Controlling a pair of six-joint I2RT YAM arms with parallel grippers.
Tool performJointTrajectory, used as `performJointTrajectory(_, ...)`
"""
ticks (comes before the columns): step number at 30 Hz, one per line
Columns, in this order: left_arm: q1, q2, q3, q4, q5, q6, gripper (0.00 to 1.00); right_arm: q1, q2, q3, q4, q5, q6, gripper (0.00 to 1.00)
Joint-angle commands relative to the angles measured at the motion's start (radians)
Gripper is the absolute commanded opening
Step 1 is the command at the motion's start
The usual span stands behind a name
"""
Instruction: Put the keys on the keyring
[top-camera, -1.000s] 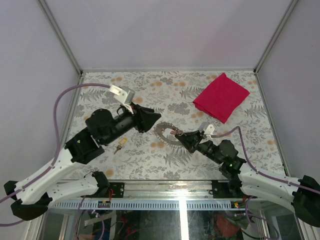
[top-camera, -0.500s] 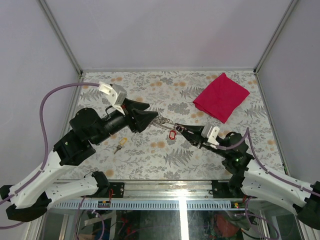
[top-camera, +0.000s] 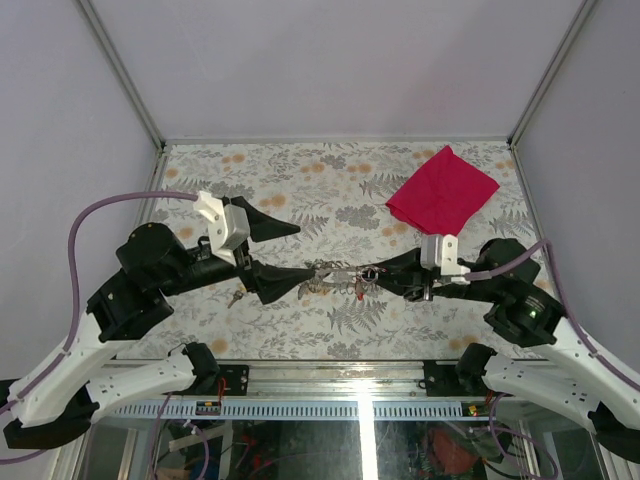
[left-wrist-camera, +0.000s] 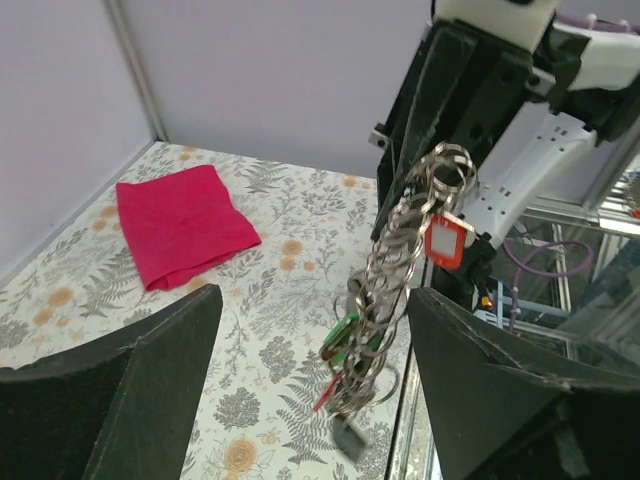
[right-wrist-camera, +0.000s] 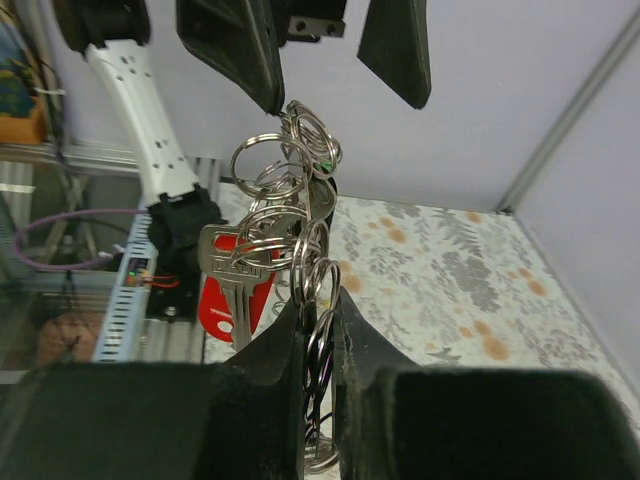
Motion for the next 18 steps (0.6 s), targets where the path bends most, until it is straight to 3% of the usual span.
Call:
performJointTrajectory(1, 0.003, -0.026, -0.021, 0.020, 0.080, 0.039, 0.78, -0.002, 0.014, 0.128, -0.072, -0.097, 0.104, 0.00)
performJointTrajectory(12, 0.003, -0.033, -0.080, 0.117, 0.222, -0.038, 0.77, -0.003, 0.085, 0.253, -0.148, -0.115, 0.136, 0.00)
performJointTrajectory(18, 0.003, -0.031, -0.108, 0.130, 0.218, -0.049, 0.72, -0.002, 0.098, 0.262, -0.139, -0.101, 0.152, 0.00)
